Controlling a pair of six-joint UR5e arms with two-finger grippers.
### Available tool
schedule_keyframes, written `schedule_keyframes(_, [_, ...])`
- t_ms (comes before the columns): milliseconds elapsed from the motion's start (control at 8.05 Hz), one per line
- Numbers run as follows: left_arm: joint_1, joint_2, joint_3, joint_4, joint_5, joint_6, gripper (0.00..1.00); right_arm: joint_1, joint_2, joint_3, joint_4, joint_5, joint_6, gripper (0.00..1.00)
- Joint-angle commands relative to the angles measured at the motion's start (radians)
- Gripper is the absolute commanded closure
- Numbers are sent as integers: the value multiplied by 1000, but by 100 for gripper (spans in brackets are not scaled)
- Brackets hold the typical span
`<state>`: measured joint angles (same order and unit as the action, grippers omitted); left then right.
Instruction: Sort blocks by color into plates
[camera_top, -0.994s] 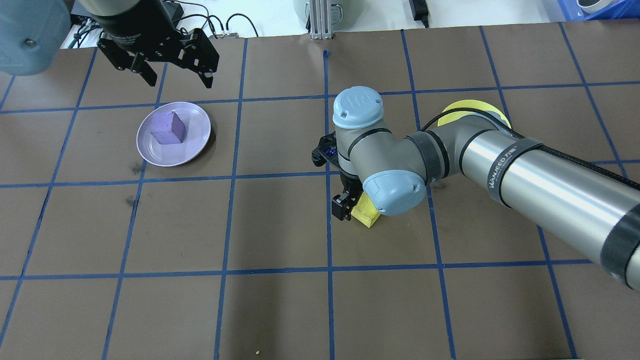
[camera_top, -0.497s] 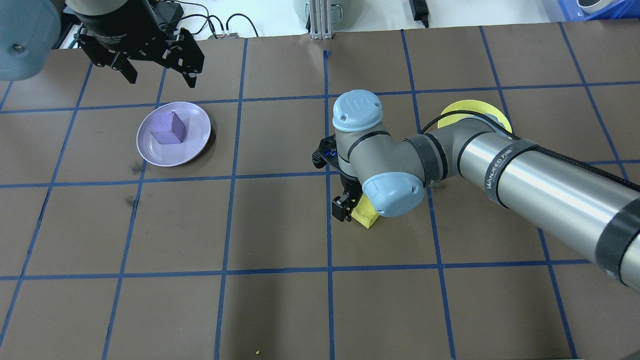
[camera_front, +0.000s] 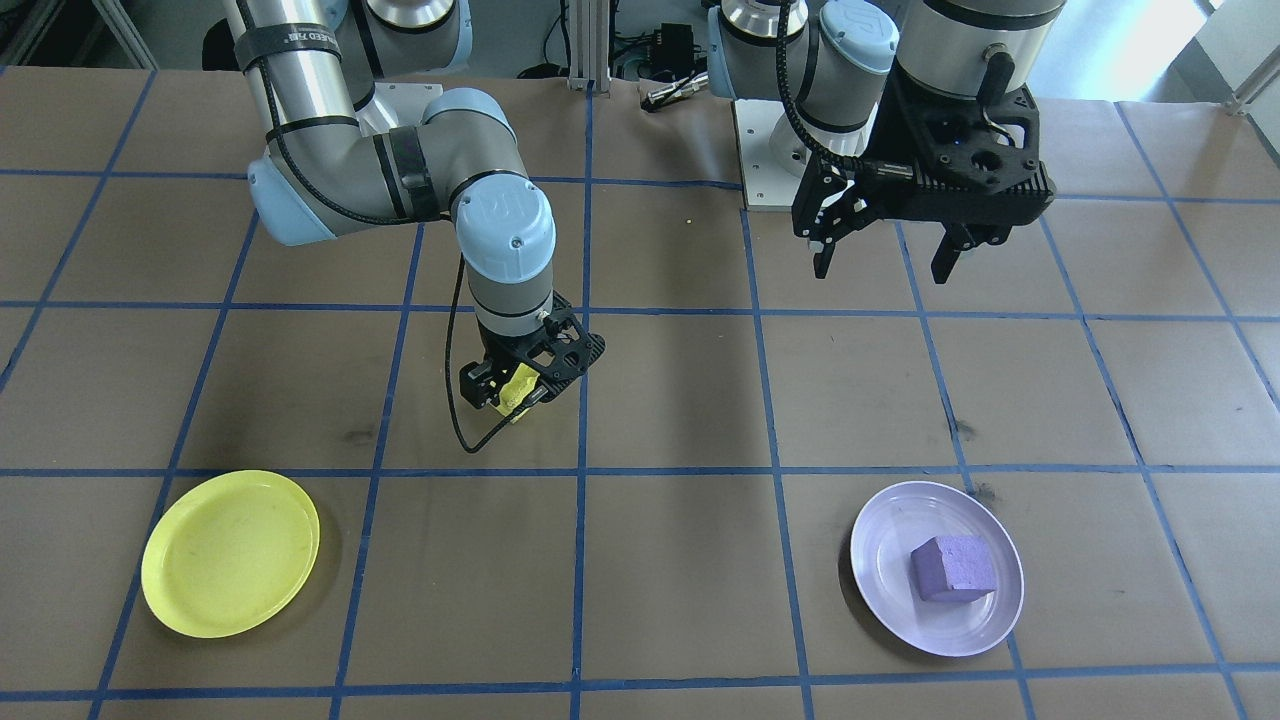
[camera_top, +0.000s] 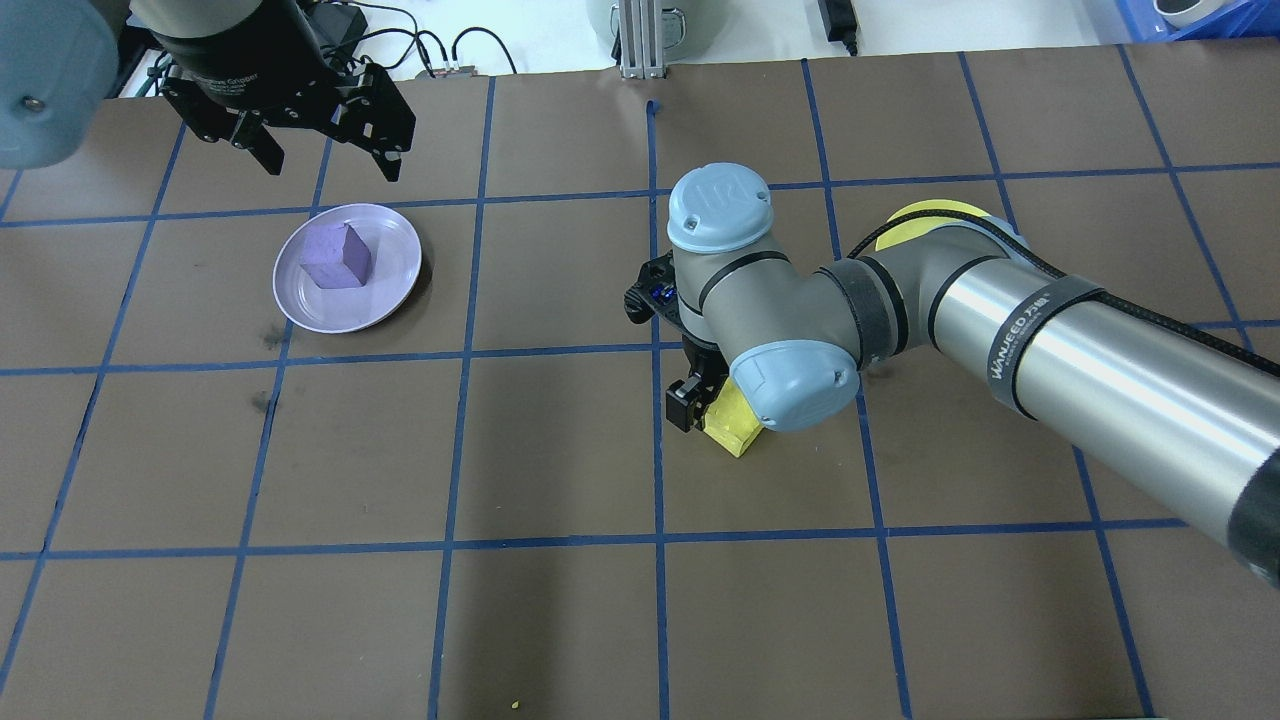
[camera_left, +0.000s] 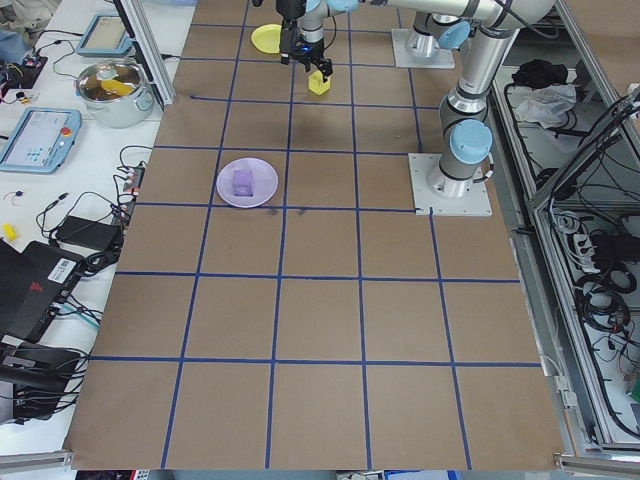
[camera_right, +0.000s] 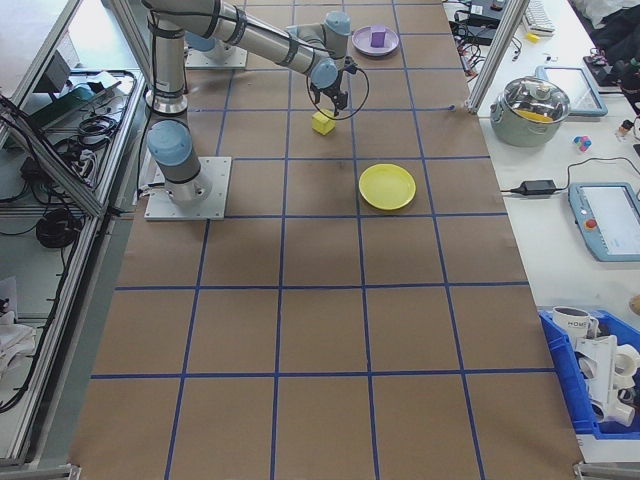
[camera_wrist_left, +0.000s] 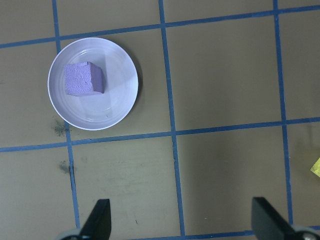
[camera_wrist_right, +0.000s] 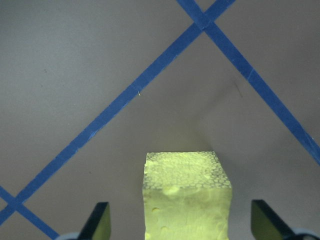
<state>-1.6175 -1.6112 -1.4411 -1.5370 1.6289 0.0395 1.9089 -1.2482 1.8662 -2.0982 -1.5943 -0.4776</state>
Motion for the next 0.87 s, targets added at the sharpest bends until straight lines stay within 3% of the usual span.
schedule_keyframes(0, [2,-1,-1,2,-14,2,0,1,-1,16,9,-3,-1,0])
schedule_keyframes(746, [2,-12,-2,5,-12,14,0,1,27,64,-2,4,-36,0])
